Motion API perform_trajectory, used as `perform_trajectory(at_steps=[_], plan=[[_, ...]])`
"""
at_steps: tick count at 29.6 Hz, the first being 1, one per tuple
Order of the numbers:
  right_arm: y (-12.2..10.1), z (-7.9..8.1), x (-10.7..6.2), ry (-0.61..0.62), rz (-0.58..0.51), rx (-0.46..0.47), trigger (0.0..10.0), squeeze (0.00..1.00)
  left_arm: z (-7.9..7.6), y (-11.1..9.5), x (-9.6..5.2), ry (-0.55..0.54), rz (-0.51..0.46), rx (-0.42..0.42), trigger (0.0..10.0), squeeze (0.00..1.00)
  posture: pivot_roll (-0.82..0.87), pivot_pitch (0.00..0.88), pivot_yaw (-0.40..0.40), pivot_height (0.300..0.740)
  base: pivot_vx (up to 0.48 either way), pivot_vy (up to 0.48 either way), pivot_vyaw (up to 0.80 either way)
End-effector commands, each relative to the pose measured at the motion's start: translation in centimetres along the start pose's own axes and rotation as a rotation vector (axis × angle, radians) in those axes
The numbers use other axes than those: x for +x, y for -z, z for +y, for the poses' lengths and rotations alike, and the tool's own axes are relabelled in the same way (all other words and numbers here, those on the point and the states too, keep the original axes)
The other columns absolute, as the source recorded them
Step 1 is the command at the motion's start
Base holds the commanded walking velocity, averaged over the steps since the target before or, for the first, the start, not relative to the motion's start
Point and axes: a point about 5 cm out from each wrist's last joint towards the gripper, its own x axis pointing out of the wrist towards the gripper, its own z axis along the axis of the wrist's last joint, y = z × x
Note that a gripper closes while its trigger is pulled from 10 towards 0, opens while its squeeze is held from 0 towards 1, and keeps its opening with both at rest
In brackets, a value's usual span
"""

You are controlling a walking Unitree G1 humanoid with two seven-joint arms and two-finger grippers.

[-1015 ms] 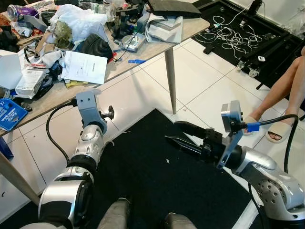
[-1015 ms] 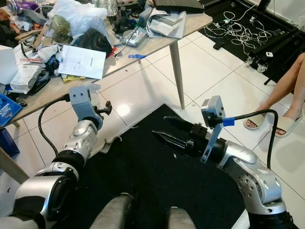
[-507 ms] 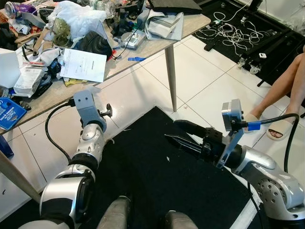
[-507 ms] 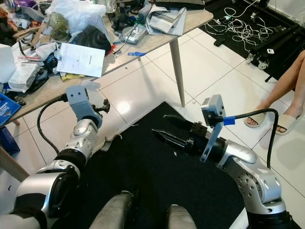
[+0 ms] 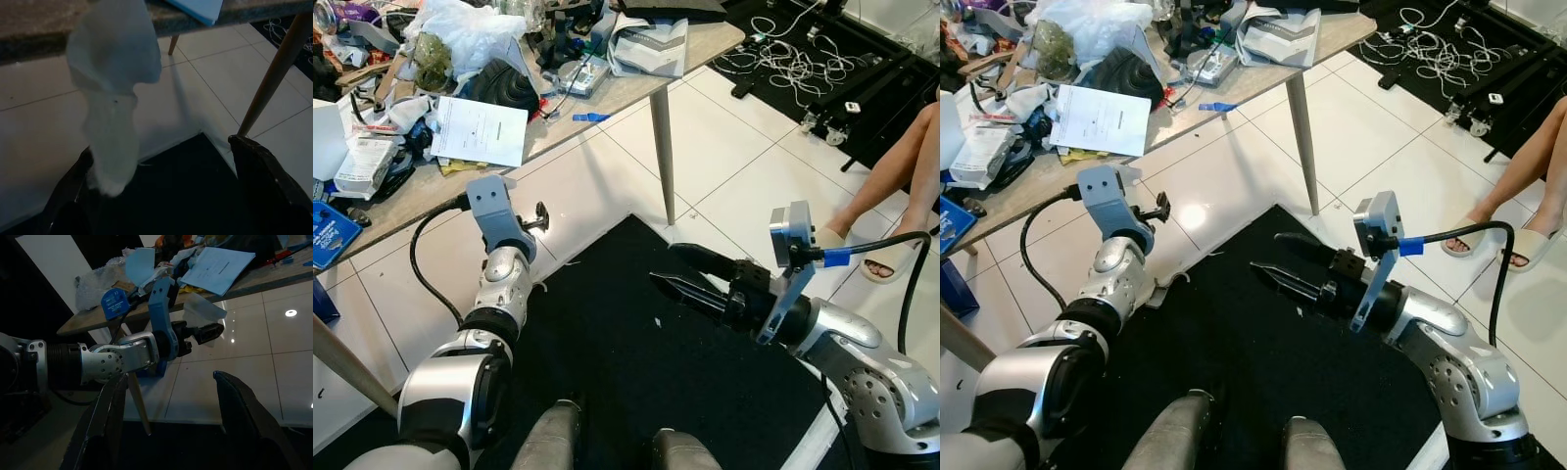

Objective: Picking trash to rubbish bin

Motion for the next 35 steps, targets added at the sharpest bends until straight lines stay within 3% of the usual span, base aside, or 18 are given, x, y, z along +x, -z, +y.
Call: perform_trajectory(at_steps=[1,2,27,30,34,35], plan=[[-0.2,0.5,0.0,-0.015,-0.003,0.002,10.0,0.0,-0.1,0.7,-0.2,-0.01,0.021,-0.003,5.6,0.0,-0.14,0.24,0.033,0.74,0.0,0.0,0.0],[-0.2,0.5,0.0,-0.014,-0.004,0.002,10.0,0.0,0.0,0.7,-0.2,-0.016,0.02,-0.002,0.0,0.0,-0.14,0.242,0.035,0.74,0.0,0.0,0.0],[-0.4,0.7,0.2,-0.018,-0.015,0.001,10.0,0.0,0.5,0.0,0.0,-0.044,-0.02,-0.033,0.0,0.0,-0.15,0.239,0.034,0.74,0.0,0.0,0.0],[-0.4,0.8,0.2,-0.019,-0.015,0.002,10.0,0.0,0.1,-1.4,0.2,0.065,-0.092,-0.132,0.0,0.0,-0.14,0.231,0.033,0.74,0.0,0.0,0.0],[-0.3,0.8,0.3,-0.018,-0.016,0.003,10.0,0.0,0.1,-2.1,0.3,0.15,-0.13,-0.159,0.0,0.0,-0.14,0.23,0.034,0.74,0.0,0.0,0.0],[-0.3,0.8,0.3,-0.018,-0.018,0.003,10.0,0.0,0.2,-2.6,0.2,0.216,-0.152,-0.169,0.0,0.0,-0.14,0.227,0.034,0.74,0.0,0.0,0.0]])
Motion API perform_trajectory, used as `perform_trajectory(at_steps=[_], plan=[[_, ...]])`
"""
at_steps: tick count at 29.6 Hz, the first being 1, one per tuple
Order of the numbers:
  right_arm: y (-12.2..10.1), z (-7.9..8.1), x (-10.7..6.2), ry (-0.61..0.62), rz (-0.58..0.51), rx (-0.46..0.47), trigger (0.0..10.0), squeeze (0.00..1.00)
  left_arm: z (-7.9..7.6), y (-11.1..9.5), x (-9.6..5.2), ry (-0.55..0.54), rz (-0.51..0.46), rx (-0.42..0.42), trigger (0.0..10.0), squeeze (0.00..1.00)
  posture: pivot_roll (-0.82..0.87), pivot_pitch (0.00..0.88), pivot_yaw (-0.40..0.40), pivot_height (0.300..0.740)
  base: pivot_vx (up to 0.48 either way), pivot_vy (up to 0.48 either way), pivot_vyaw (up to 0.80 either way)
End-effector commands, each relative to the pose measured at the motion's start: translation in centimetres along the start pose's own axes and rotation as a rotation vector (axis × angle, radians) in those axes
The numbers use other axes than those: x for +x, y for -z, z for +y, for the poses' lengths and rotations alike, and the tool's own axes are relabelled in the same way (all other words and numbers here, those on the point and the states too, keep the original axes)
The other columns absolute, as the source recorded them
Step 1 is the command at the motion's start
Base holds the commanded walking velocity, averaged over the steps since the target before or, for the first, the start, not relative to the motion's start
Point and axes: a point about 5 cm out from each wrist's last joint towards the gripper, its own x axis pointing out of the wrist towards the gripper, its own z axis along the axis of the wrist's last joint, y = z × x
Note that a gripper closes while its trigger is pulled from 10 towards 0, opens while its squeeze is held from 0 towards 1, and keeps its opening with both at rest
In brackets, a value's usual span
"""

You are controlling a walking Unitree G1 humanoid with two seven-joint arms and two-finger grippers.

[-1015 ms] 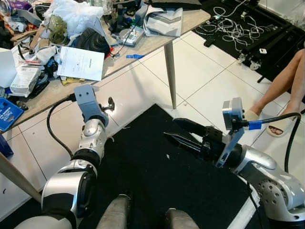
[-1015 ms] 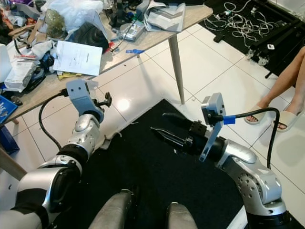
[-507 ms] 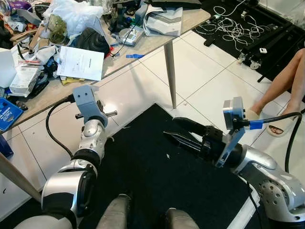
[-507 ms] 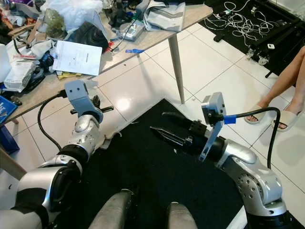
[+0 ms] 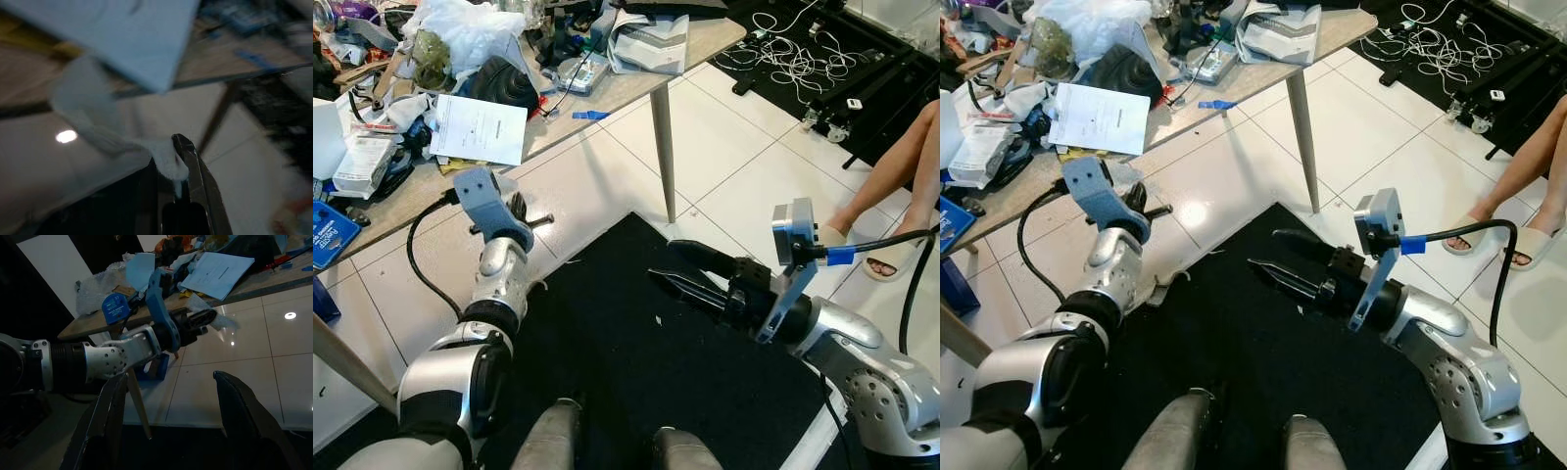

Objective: Picking trash to rubbish bin

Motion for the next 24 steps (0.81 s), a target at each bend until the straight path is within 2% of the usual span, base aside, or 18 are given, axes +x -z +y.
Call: perform_trajectory(at_steps=[1,4,5,9,11,12,13,15,16,17,18,20,21,23,24], plan=[[0.0,0.5,0.1,-0.017,-0.001,0.0,10.0,0.0,0.6,-0.7,-0.2,0.097,-0.023,-0.023,0.0,0.0,-0.14,0.227,0.034,0.74,0.0,0.0,0.0],[0.0,0.3,0.2,-0.015,-0.003,-0.001,10.0,0.0,0.8,-1.4,-0.5,0.271,-0.033,-0.07,0.0,0.0,-0.13,0.216,0.035,0.74,0.0,0.0,0.0],[0.0,0.3,0.2,-0.015,-0.003,-0.001,10.0,0.0,0.8,-1.4,-0.5,0.271,-0.033,-0.07,0.0,0.0,-0.13,0.216,0.035,0.74,0.0,0.0,0.0],[0.1,0.2,0.4,-0.019,-0.006,0.0,10.0,0.0,0.5,-1.6,-1.2,0.48,-0.007,-0.11,0.0,0.0,-0.12,0.204,0.031,0.74,0.0,0.0,0.0],[0.1,0.1,0.5,-0.02,-0.006,0.0,10.0,0.0,0.4,-1.6,-1.4,0.532,0.0,-0.121,0.0,0.0,-0.11,0.2,0.029,0.74,0.0,0.0,0.0],[0.1,0.0,0.5,-0.021,-0.008,-0.002,10.0,0.0,0.0,-1.6,-1.7,0.61,0.011,-0.153,0.0,0.0,-0.11,0.197,0.027,0.74,0.0,0.0,0.0],[0.1,0.0,0.5,-0.021,-0.008,-0.002,10.0,0.0,0.0,-1.6,-1.7,0.61,0.011,-0.153,0.0,0.0,-0.11,0.197,0.027,0.74,0.0,0.0,0.0],[0.1,-0.1,0.6,-0.022,-0.009,-0.005,10.0,0.0,-0.7,-1.7,-2.5,0.766,0.033,-0.221,0.3,0.0,-0.11,0.192,0.025,0.74,0.0,0.0,0.0],[0.1,-0.2,0.7,-0.02,-0.009,-0.008,10.0,0.0,-1.0,-1.7,-3.1,0.854,0.052,-0.241,1.9,0.0,-0.11,0.189,0.025,0.74,0.0,0.0,0.0],[0.0,-0.3,0.8,-0.019,-0.009,-0.01,10.0,0.0,-1.2,-1.6,-3.5,0.903,0.065,-0.25,1.9,0.0,-0.11,0.188,0.025,0.74,0.0,0.0,0.0],[0.0,-0.5,1.1,-0.004,-0.022,-0.01,10.0,0.0,-1.9,-1.7,-4.8,1.026,0.091,-0.253,7.4,0.0,-0.1,0.186,0.023,0.74,0.0,0.0,0.0],[0.0,-0.5,1.1,-0.004,-0.022,-0.01,10.0,0.0,-1.9,-1.7,-4.8,1.026,0.091,-0.253,7.4,0.0,-0.1,0.186,0.023,0.74,0.0,0.0,0.0],[0.0,-0.6,1.3,0.012,-0.032,-0.015,10.0,0.0,-2.2,-1.9,-5.4,1.067,0.089,-0.254,10.0,0.0,-0.09,0.185,0.022,0.74,0.0,0.0,0.0],[-0.2,-1.6,1.8,0.085,-0.065,-0.028,10.0,0.0,-3.2,-2.3,-6.8,1.141,0.076,-0.282,10.0,0.0,-0.08,0.177,0.018,0.74,0.0,0.0,0.0],[-0.2,-1.6,1.8,0.085,-0.065,-0.028,10.0,0.0,-3.2,-2.3,-6.8,1.141,0.076,-0.282,10.0,0.0,-0.08,0.177,0.018,0.74,0.0,0.0,0.0]])
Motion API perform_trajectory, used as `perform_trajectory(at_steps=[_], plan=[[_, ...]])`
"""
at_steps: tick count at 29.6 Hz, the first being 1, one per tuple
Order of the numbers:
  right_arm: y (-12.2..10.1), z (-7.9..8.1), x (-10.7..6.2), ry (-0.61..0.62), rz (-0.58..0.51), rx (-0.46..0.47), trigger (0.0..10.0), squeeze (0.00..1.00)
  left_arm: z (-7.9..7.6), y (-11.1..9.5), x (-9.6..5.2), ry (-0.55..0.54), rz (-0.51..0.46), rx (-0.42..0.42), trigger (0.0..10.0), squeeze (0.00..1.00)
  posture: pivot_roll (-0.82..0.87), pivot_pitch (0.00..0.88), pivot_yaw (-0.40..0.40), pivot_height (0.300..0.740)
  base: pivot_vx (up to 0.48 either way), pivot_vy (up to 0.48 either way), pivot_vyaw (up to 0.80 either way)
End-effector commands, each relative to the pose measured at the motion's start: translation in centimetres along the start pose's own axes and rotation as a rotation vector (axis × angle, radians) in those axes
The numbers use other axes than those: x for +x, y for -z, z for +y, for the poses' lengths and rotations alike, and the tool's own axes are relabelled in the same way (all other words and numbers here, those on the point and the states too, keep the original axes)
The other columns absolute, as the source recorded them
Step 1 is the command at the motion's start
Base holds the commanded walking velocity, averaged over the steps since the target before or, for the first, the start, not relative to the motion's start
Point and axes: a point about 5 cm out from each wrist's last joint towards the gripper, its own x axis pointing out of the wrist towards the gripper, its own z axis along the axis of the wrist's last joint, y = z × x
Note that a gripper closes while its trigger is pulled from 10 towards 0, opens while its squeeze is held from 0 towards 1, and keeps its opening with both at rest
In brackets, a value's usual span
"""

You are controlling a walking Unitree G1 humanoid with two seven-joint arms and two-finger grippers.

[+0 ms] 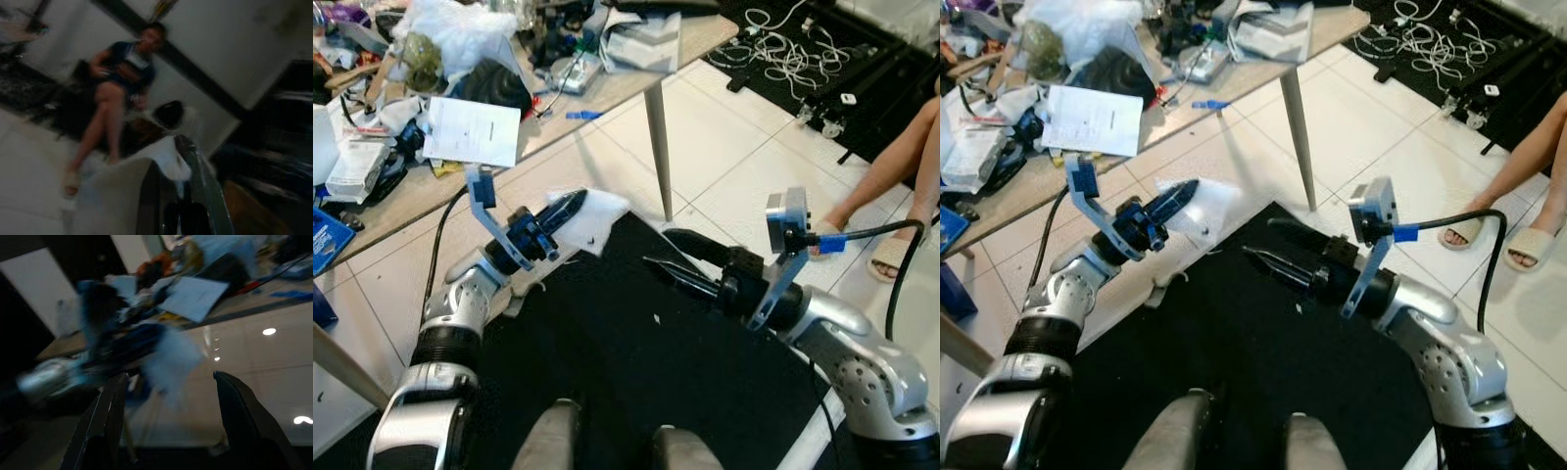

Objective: Picking trash to rubbish bin

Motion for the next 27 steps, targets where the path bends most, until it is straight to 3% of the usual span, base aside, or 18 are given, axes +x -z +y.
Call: perform_trajectory(at_steps=[1,4,6,9,12,16,19,27], plan=[[0.4,-0.5,0.0,0.048,0.002,-0.004,10.0,0.0,-0.9,0.0,0.2,0.047,-0.003,-0.011,10.0,0.0,-0.08,0.177,0.018,0.74,0.0,0.0,0.0],[0.5,-1.0,0.6,0.083,-0.02,0.008,10.0,0.0,-3.0,1.1,0.6,0.1,0.002,-0.01,10.0,0.0,-0.06,0.165,0.015,0.74,0.0,0.0,0.0],[0.7,-1.0,0.8,0.083,-0.023,0.013,10.0,0.0,-4.3,1.8,0.1,0.154,0.011,-0.054,10.0,0.0,-0.05,0.159,0.012,0.74,0.0,0.0,0.0],[1.3,-1.2,0.9,0.096,-0.023,0.032,10.0,0.0,-5.0,2.8,-1.1,0.146,0.022,-0.087,10.0,0.0,-0.05,0.154,0.01,0.74,0.0,0.0,0.0],[1.4,-1.2,0.9,0.094,-0.024,0.036,10.0,0.0,-5.2,3.0,-1.3,0.144,0.024,-0.089,10.0,0.0,-0.05,0.154,0.01,0.74,0.0,0.0,0.0],[1.6,-1.2,0.9,0.093,-0.025,0.046,10.0,0.0,-4.8,3.2,-1.6,0.062,-0.008,-0.074,10.0,0.0,-0.04,0.153,0.009,0.74,0.0,0.0,0.0],[1.9,-1.3,1.1,0.099,-0.016,0.05,10.0,0.0,-4.2,3.4,-1.5,-0.081,-0.097,-0.06,10.0,0.0,-0.04,0.157,0.008,0.74,0.0,0.0,0.0],[1.9,-1.4,1.1,0.102,-0.011,0.039,10.0,0.0,-4.6,3.1,-1.9,-0.079,-0.079,-0.057,10.0,0.0,-0.05,0.16,0.005,0.74,0.0,0.0,0.0]])
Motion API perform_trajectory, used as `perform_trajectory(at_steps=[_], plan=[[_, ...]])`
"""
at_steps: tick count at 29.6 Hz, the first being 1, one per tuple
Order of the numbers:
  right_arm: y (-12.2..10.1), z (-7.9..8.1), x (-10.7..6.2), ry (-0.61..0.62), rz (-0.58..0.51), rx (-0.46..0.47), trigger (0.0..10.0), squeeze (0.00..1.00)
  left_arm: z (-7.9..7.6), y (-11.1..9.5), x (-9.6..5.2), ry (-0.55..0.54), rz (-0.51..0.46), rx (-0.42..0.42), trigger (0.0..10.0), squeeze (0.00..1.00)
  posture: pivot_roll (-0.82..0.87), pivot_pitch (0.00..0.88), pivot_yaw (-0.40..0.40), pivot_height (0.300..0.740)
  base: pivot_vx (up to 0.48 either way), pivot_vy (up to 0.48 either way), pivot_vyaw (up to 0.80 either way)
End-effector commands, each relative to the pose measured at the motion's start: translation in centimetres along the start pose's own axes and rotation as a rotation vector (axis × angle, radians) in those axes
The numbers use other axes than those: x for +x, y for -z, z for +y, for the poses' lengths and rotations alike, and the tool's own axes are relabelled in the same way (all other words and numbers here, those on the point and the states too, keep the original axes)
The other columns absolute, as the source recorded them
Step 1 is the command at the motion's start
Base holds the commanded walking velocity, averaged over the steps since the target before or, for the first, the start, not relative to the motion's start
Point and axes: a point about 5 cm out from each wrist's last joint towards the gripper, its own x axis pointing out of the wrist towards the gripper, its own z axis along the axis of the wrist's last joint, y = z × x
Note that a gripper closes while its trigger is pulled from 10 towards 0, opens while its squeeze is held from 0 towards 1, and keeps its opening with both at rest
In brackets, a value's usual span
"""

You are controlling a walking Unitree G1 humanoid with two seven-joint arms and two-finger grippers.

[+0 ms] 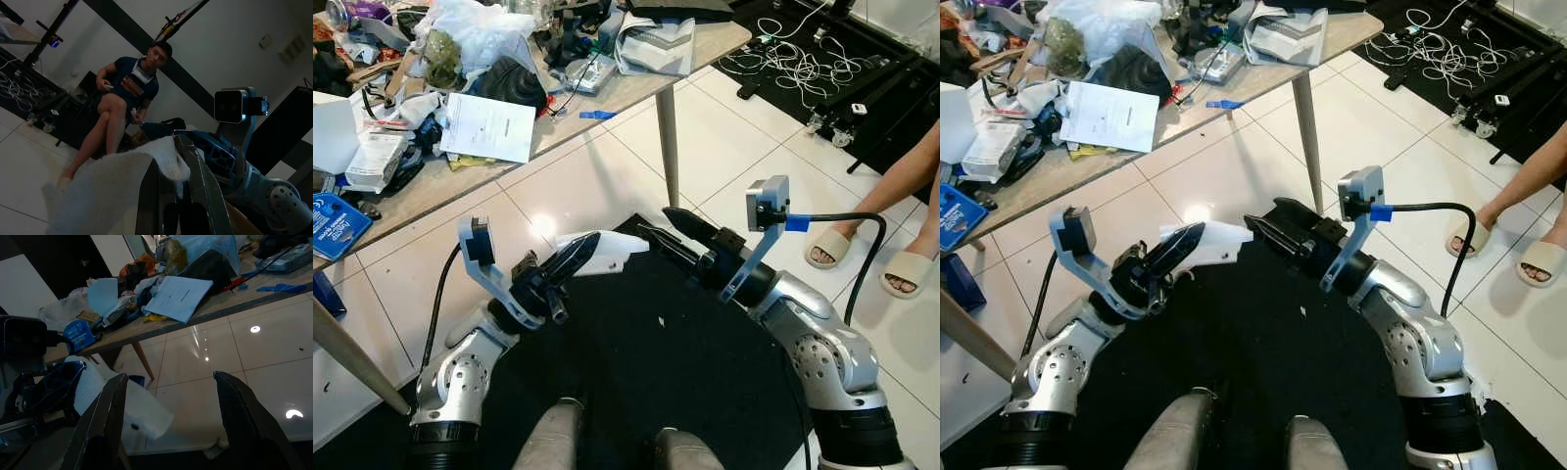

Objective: Picking trash to rubbish bin

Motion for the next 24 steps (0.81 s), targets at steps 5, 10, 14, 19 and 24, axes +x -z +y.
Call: perform_trajectory(at_steps=[5,10,14,19,24], plan=[[0.5,0.0,-0.1,0.002,0.015,0.005,10.0,0.0,-0.5,0.5,0.1,0.015,0.013,-0.001,10.0,0.0,-0.04,0.16,0.005,0.74,0.0,0.0,0.0],[0.7,0.0,0.0,0.003,0.028,0.002,10.0,0.0,-0.7,0.9,0.3,0.006,0.004,-0.009,10.0,0.0,-0.04,0.162,0.004,0.74,0.0,0.0,-0.44],[0.9,0.1,0.1,0.002,0.032,0.005,10.0,0.0,-0.6,1.0,0.4,0.006,0.016,-0.006,10.0,0.0,-0.04,0.163,0.005,0.74,0.0,0.0,-0.8],[1.1,0.1,0.2,0.004,0.031,0.012,10.0,0.0,-0.6,1.1,0.5,0.006,0.017,-0.013,10.0,0.0,-0.04,0.159,0.005,0.74,0.0,0.0,-0.8],[1.1,0.1,0.2,0.004,0.03,0.016,10.0,0.0,-0.6,1.1,0.6,0.009,0.02,-0.016,10.0,0.0,-0.04,0.159,0.005,0.74,0.0,0.0,-0.8]])
